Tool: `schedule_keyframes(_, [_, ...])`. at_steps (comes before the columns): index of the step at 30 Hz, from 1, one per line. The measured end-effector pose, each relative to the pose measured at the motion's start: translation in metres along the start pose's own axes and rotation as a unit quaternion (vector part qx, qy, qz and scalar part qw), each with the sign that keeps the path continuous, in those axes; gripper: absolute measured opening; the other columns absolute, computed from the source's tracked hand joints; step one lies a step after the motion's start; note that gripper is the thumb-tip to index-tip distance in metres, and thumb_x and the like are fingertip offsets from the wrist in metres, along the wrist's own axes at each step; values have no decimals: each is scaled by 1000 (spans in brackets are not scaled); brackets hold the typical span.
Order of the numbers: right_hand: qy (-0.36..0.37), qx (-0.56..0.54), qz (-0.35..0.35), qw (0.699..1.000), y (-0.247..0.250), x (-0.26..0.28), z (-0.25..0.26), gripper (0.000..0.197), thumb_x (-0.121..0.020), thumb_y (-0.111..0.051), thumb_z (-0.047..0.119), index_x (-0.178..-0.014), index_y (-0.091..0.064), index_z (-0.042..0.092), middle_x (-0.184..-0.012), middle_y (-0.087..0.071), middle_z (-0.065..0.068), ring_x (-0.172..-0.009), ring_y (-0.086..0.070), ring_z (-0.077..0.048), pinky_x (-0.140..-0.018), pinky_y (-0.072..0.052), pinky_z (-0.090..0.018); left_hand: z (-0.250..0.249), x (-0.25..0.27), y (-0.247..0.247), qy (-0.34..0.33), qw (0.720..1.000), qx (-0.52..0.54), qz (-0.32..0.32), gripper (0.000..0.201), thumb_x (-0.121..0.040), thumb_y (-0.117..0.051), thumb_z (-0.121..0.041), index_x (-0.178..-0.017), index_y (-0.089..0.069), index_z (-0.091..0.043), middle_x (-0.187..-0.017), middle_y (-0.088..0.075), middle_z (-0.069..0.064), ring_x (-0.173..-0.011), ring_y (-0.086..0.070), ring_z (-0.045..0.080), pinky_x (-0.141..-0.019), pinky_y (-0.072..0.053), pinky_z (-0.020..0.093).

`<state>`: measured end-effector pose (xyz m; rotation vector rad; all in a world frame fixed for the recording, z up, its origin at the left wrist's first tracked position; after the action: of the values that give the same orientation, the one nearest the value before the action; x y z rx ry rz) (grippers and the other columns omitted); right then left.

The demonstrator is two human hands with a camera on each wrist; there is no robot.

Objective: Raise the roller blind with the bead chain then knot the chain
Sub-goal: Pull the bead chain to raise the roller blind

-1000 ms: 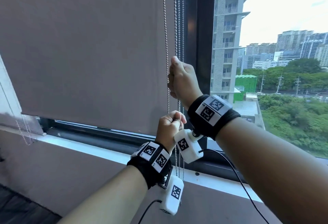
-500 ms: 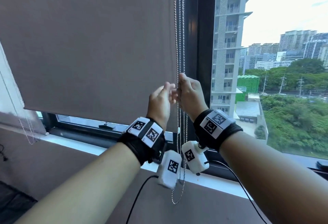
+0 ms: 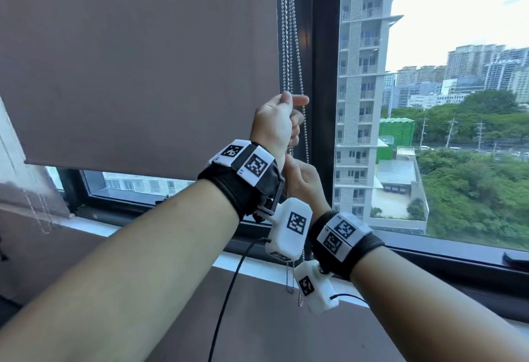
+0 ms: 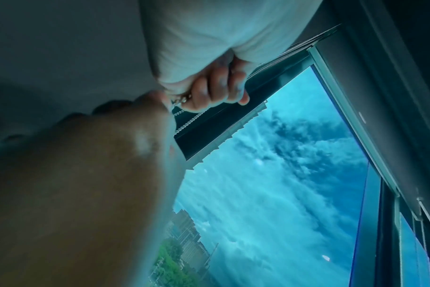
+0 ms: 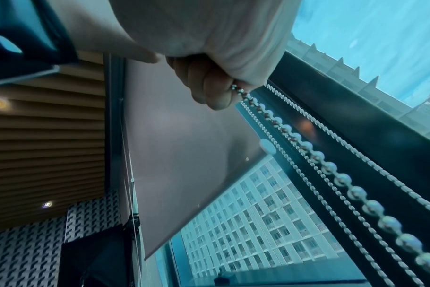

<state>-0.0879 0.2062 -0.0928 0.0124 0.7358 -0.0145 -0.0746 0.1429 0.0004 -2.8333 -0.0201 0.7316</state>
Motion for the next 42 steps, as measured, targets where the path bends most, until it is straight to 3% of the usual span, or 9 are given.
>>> schedule_keyframes(6, [-8,11,36,999,-5,34,-23,44,-91,-40,48,-59,-33,19,-53,-36,12,-54,-32,-8,-53,-26,-30,33,24,13,-8,998,-49,-32,37,-97,-33,-14,-63,-47,-18,-51,-31,-2,-40,-21,12,-39,-14,21])
schedule_keyframes(10, [-64,13,70,995,-1,47,-46,29,-81,-44,26,-69,-44,0,-61,-41,-6,-56,-37,-18,-52,-31,-31,47,30,23,-2,999,-38,-28,39,-95,-33,-7,-59,-46,-18,-50,-33,-1,-38,-21,10,-36,-14,18])
schedule_keyframes(15, [-30,-1,23,999,14,26,-26,32,-75,-38,12,-90,-66,19,-73,-64,2,-72,-57,-24,-66,-51,-53,43,30,35,3,999,-18,-41,38,-97,-33,-5,-62,-45,-14,-45,-31,-4,-34,-20,6,-36,-14,16])
schedule_keyframes(18, [0,-27,1,1000,15,-2,10,27,-81,-41,17,-87,-68,17,-73,-66,1,-72,-62,-22,-66,-55,-49,46,34,36,11,999,-18,-42,39,-97,-34,-4,-61,-44,-15,-40,-30,-9,-32,-22,5,-34,-18,14])
schedule_keyframes(21, [25,-31,-5,999,10,-28,50,26,-85,-44,22,-89,-67,12,-76,-64,-9,-70,-59,-20,-60,-49,-33,56,40,41,25,997,-52,-47,41,-95,-38,-6,-57,-46,-18,-40,-32,-9,-32,-23,6,-35,-17,16])
schedule_keyframes(25, [26,-59,12,998,-4,-55,84,27,-97,-41,24,-89,-63,10,-72,-61,-12,-62,-58,-24,-56,-48,-32,67,52,41,47,998,-38,-23,39,-81,-30,9,-57,-45,-18,-46,-33,-4,-36,-22,7,-34,-16,18])
schedule_keyframes(28, [2,-88,22,996,-14,-62,90,35,-105,-35,25,-81,-55,7,-56,-48,-5,-41,-41,-16,-42,-36,-25,68,57,43,46,998,-42,-28,41,-86,-31,8,-57,-44,-17,-50,-34,-1,-35,-22,6,-34,-15,18])
schedule_keyframes(35, [18,-70,-5,997,-19,-59,83,38,-100,-36,33,-65,-33,18,-55,-29,1,-39,-25,-6,-41,-24,-20,72,63,37,86,996,-37,12,36,-91,-33,7,-65,-42,-16,-43,-38,-9,-39,-24,5,-40,-18,19])
schedule_keyframes(42, [23,-73,-14,997,-12,-58,69,37,-94,-38,36,-60,-31,21,-50,-28,4,-39,-25,-7,-43,-25,-22,66,59,43,90,994,-46,36,28,-99,-40,-16,-77,-58,-14,-57,-65,-5,-52,-61,11,-62,-46,30])
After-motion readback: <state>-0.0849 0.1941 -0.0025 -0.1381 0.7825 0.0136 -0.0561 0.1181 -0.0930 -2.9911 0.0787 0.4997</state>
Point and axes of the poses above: each hand's wrist, its own x-axis away from the middle knuckle, its own y-axis out of the back of the hand, z = x × y, the point moved 8 cm from there along -x, towards the middle knuckle
